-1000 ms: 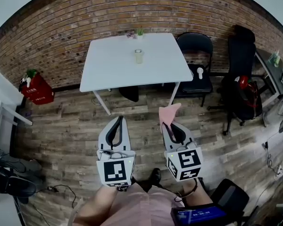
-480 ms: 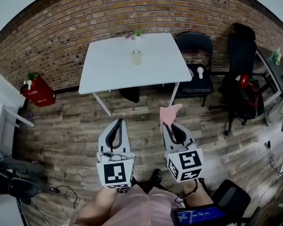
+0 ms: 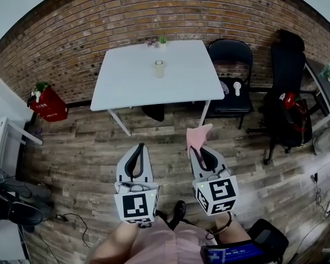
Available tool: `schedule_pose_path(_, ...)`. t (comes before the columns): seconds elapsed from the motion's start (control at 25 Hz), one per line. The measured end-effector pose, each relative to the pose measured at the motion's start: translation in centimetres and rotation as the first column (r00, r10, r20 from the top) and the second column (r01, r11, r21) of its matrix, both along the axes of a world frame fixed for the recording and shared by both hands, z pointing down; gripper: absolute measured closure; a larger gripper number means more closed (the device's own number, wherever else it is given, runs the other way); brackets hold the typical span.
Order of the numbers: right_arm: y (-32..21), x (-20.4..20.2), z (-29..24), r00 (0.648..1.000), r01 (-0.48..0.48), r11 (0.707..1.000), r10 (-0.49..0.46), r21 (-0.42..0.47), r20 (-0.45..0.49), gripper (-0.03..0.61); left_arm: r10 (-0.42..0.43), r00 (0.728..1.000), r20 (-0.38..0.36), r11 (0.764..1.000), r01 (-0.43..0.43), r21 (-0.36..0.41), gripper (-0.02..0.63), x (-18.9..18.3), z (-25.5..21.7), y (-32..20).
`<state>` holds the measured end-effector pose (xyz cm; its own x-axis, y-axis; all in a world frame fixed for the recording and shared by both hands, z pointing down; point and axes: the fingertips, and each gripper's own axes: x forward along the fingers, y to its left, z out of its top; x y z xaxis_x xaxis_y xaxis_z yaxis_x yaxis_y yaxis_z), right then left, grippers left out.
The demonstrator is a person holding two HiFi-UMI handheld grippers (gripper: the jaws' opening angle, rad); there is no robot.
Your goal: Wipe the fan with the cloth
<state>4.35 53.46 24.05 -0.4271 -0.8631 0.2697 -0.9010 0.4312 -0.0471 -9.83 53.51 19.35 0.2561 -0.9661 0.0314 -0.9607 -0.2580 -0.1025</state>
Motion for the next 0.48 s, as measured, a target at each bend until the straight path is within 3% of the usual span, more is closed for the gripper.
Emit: schedule_pose_path(0.48,-7.2,-0.7,2.6,1.000,0.030,0.998,-0.031,-0.061,-0.005,0.534,-0.036,0.999,-0.018,0.999,0.036,-0.034,0.606,-0.8,2.0,-7.1)
